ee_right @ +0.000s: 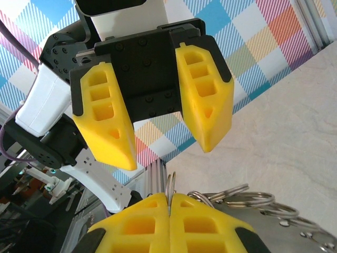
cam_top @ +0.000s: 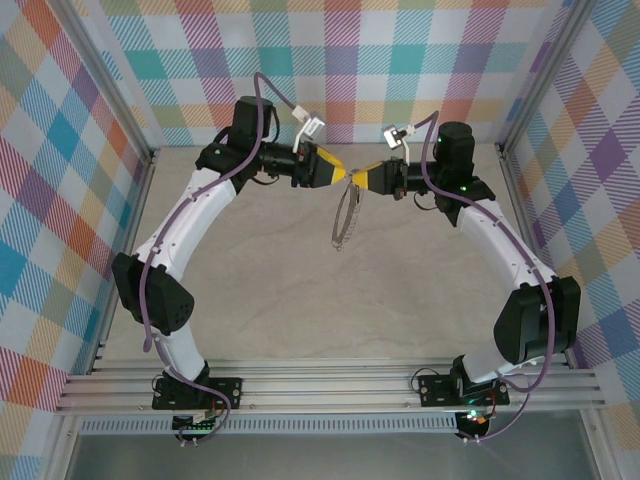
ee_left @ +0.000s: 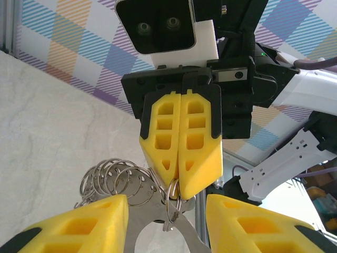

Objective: Put the keys on the keyring

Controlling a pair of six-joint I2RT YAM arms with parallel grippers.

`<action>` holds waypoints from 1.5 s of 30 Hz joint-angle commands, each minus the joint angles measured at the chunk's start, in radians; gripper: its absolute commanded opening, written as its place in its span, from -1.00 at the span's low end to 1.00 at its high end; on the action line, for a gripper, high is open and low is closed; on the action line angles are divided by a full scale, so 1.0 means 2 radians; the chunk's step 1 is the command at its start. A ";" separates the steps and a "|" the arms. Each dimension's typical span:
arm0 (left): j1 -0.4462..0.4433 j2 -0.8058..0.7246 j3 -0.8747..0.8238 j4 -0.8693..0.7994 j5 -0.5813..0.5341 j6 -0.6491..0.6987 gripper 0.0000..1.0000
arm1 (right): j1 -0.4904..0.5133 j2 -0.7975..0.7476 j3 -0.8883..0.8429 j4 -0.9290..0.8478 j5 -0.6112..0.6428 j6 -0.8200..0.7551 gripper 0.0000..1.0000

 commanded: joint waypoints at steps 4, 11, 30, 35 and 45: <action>-0.009 0.010 0.025 -0.008 0.013 0.001 -0.15 | -0.001 -0.019 -0.004 0.026 -0.006 0.005 -1.00; -0.012 0.014 0.028 -0.011 0.013 0.002 -0.18 | -0.002 -0.020 -0.004 0.026 -0.005 0.004 -1.00; -0.019 0.014 0.031 -0.017 0.024 0.007 -0.41 | -0.002 -0.019 -0.005 0.025 0.000 0.003 -1.00; -0.021 0.015 0.033 -0.018 0.023 0.009 -0.43 | -0.002 -0.019 -0.005 0.025 0.001 0.003 -1.00; -0.025 0.017 0.033 -0.026 0.031 0.016 -0.61 | -0.001 -0.020 -0.006 0.022 0.004 0.000 -1.00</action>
